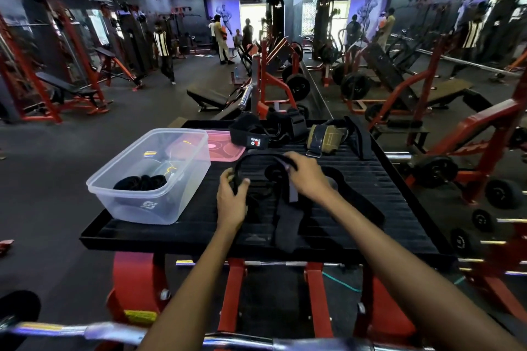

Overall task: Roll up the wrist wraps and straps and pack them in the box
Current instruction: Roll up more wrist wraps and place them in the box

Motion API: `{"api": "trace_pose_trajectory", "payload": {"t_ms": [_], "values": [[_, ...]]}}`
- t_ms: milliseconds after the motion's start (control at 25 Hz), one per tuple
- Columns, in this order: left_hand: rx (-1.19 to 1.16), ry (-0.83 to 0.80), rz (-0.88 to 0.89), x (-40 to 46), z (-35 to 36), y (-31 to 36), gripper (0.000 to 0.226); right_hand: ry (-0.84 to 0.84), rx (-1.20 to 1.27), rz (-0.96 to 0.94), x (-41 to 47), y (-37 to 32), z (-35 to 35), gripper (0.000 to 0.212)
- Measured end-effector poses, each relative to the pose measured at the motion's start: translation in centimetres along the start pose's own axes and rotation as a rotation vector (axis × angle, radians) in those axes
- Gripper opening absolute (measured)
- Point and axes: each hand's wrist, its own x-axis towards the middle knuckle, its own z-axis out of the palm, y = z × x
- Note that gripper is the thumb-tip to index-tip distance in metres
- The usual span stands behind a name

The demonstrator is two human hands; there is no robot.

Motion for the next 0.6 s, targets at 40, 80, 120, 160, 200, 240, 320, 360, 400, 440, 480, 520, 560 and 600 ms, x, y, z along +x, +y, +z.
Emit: {"api": "trace_pose_trajectory", "payload": {"t_ms": [40,80,120,160,200,240,320,360,400,440,480,520,560,600], "values": [[0.058,-0.011,0.016,0.0,0.0,-0.2,0.047,0.084,0.051,0.014,0.6,0.0,-1.2,0.032],[0.132,-0.028,0.024,0.1,0.2,-0.5,0.051,0.145,0.090,0.010,1.2,-0.1,-2.4,0.031],[0.202,-0.044,0.035,0.0,0.3,-0.6,0.052,0.180,0.101,0.002,1.5,-0.3,-3.5,0.030],[0.247,-0.051,0.050,0.0,0.3,-0.6,0.049,0.199,0.100,-0.007,1.7,-0.4,-4.2,0.027],[0.248,-0.045,0.061,-0.1,0.4,-0.5,0.045,0.199,0.106,-0.008,2.0,-0.4,-4.6,0.022],[0.188,-0.021,0.058,-0.1,0.3,-0.1,0.041,0.179,0.116,-0.002,2.1,-0.3,-4.7,0.018],[-0.085,0.017,-0.043,0.2,0.1,1.3,0.033,0.108,0.094,0.002,2.0,0.3,-4.0,0.016],[-0.253,-0.024,-0.134,0.7,-0.3,2.0,0.030,0.077,0.057,-0.006,1.9,0.6,-3.4,0.017],[-0.396,-0.123,-0.247,1.3,-0.8,2.8,0.027,0.053,0.025,-0.012,1.8,0.9,-2.9,0.017],[-0.455,-0.248,-0.372,1.7,-1.7,3.7,0.030,0.044,-0.002,-0.015,1.8,0.9,-2.3,0.019],[-0.464,-0.375,-0.475,2.1,-2.5,4.6,0.038,0.045,-0.034,-0.017,1.7,0.7,-2.0,0.021],[-0.471,-0.476,-0.527,2.3,-3.4,5.2,0.045,0.047,-0.071,-0.025,1.7,0.4,-1.7,0.023],[-0.520,-0.537,-0.542,2.2,-3.9,5.6,0.048,0.031,-0.101,-0.036,1.8,0.0,-1.6,0.025],[-0.583,-0.551,-0.540,2.2,-4.2,5.9,0.049,-0.007,-0.113,-0.039,2.0,-0.3,-1.5,0.027]]}}
